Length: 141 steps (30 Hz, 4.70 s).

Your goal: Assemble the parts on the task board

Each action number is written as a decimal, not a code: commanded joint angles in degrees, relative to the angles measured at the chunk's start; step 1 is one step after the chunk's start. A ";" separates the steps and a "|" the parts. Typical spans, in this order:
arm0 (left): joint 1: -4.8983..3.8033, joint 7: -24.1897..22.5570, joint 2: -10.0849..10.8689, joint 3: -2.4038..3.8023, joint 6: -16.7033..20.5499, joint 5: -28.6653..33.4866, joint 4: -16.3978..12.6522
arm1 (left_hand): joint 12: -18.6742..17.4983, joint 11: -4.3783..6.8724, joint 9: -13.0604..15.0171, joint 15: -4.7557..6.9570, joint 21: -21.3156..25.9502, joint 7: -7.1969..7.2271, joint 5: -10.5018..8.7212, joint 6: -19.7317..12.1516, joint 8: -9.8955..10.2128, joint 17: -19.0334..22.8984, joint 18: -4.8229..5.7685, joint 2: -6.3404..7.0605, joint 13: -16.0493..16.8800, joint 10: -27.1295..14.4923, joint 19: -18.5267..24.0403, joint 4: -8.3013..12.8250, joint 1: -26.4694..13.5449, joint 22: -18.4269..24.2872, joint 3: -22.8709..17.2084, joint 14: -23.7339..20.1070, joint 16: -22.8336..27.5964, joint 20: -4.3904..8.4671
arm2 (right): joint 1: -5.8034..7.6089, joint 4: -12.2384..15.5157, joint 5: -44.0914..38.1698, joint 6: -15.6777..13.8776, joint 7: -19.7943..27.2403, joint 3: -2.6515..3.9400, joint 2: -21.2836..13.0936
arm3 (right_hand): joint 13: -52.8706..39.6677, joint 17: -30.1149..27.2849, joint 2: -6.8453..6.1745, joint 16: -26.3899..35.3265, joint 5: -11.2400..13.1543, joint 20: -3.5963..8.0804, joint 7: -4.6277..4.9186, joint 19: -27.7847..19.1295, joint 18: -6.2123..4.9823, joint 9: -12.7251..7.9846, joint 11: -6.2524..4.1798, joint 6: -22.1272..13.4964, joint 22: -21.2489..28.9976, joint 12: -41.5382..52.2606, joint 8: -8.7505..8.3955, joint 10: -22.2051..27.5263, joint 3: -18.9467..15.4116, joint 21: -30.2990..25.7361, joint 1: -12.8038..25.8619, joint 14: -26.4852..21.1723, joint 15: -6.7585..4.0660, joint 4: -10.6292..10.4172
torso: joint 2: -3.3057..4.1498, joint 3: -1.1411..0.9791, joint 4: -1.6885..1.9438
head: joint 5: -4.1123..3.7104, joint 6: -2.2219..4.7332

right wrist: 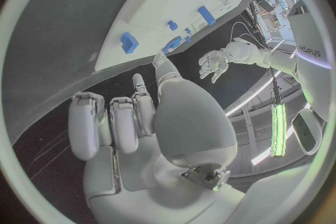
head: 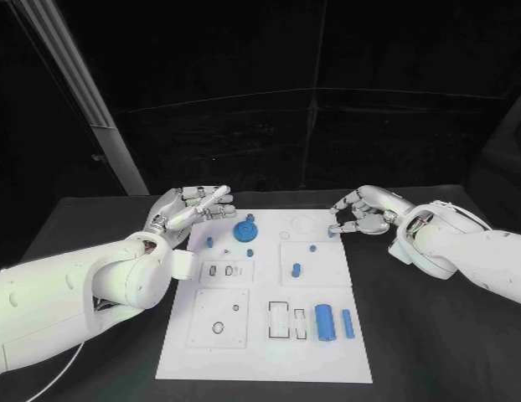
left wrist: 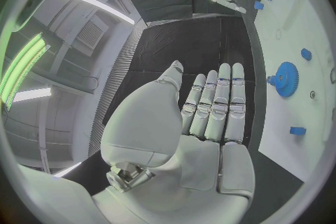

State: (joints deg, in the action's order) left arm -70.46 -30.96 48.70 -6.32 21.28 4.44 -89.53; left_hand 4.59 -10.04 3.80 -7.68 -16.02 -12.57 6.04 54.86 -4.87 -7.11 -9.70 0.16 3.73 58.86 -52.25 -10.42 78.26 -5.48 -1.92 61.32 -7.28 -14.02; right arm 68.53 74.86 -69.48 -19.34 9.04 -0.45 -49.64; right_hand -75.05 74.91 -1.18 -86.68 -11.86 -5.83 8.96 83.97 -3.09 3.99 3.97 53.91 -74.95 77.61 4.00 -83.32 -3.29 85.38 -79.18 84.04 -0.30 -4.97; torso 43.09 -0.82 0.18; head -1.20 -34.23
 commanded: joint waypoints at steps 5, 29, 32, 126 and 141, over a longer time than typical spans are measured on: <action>-0.04 -0.33 -0.33 -0.01 -1.02 -0.33 0.43 | -0.36 -0.06 -0.06 -0.14 0.38 -0.18 -0.21 -0.09 0.34 0.05 -0.82 -0.16 -0.07 -0.21 -0.20 0.37 0.38 0.10 -0.03 -0.35 0.20 -0.05 | -1.60 -2.36 2.00 0.97 2.23 0.04 0.42 | -4.13 6.75 -0.19 0.40 0.15 -0.02 0.23 -0.27 0.48 -0.15 0.07 -0.56 -2.70 -0.50 -0.30 0.58 -0.16 -0.17 -0.14 4.19 -0.03 0.51 | 0.10 -0.27 -0.11 | -0.12 -0.25; 0.03 -0.27 -0.74 -0.11 -1.07 -0.33 1.07 | -0.36 -0.06 -0.06 -0.14 0.38 -0.18 -0.21 -0.09 0.34 0.05 -0.82 -0.16 -0.07 -0.21 -0.20 0.37 0.38 0.10 -0.03 -0.35 0.20 -0.05 | -2.70 -5.47 1.99 0.70 2.47 0.06 3.17 | -4.47 7.05 2.81 0.32 2.18 -0.03 0.22 -0.18 0.51 0.05 0.05 0.07 -2.86 -0.14 0.22 0.31 1.42 -0.13 -0.82 4.26 -0.01 1.28 | 0.08 -0.09 -0.06 | 0.00 -0.80; 0.03 -0.25 -0.76 -0.11 -1.08 -0.33 1.09 | -0.37 -0.03 -0.04 -0.12 0.39 -0.14 -0.22 -0.04 0.36 0.04 -0.83 -0.22 -0.05 -0.16 -0.24 0.50 0.48 0.13 -0.07 -0.30 0.24 -0.04 | -2.70 -5.68 1.99 0.84 2.61 0.07 3.36 | -4.61 7.13 3.57 0.29 2.54 0.00 0.18 -0.13 0.53 0.08 0.00 0.57 -2.96 0.01 0.34 0.19 2.04 -0.10 -1.07 4.28 -0.05 1.54 | 0.08 -0.09 -0.08 | 0.01 -0.92; -1.59 -0.70 -0.56 -0.10 -0.53 -0.30 3.80 | -0.42 -0.01 -0.03 -0.11 0.42 -0.11 -0.22 -0.01 0.43 0.02 -0.83 -0.39 -0.05 -0.13 -0.30 0.82 0.76 0.20 -0.19 -0.25 0.36 -0.03 | -2.90 2.52 -21.08 6.02 -16.05 -1.62 22.99 | -6.29 8.11 5.26 -0.03 0.03 2.27 -3.01 0.75 0.82 0.67 -2.79 10.34 -4.37 1.55 1.43 -1.33 11.31 0.41 2.88 4.51 -2.47 3.76 | -1.39 1.16 0.98 | 4.68 -4.69; -1.59 -0.63 -0.70 -0.10 -0.62 -0.30 3.98 | -0.41 0.02 -0.02 -0.09 0.44 -0.08 -0.23 0.05 0.44 0.01 -0.83 -0.45 -0.04 -0.06 -0.34 0.94 0.83 0.23 -0.22 -0.20 0.41 -0.02 | -2.95 2.07 -21.97 7.89 -17.09 -1.87 23.15 | -6.27 8.03 5.14 0.01 0.05 2.27 -3.00 0.72 0.81 0.67 -2.77 10.34 -4.31 1.52 1.39 -1.31 11.34 0.38 2.98 4.49 -2.47 3.76 | -1.36 1.17 0.97 | 4.69 -5.04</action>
State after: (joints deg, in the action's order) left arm -71.93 -30.99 48.08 -6.47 21.00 4.39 -85.52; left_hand 4.38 -10.04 3.80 -7.68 -15.81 -12.57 6.04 54.87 -4.70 -7.11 -9.70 -0.10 3.73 58.86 -52.25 -9.87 78.52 -5.35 -2.15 61.32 -7.05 -14.02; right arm 65.66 77.10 -90.42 -13.17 -7.16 -2.07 -26.51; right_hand -75.11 74.90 3.47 -86.86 -11.86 -3.96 7.75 84.15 -3.10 4.57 1.53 61.70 -74.91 79.35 5.19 -84.14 7.73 85.64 -76.13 83.93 -2.45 -1.25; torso 41.71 0.32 1.13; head 3.53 -39.23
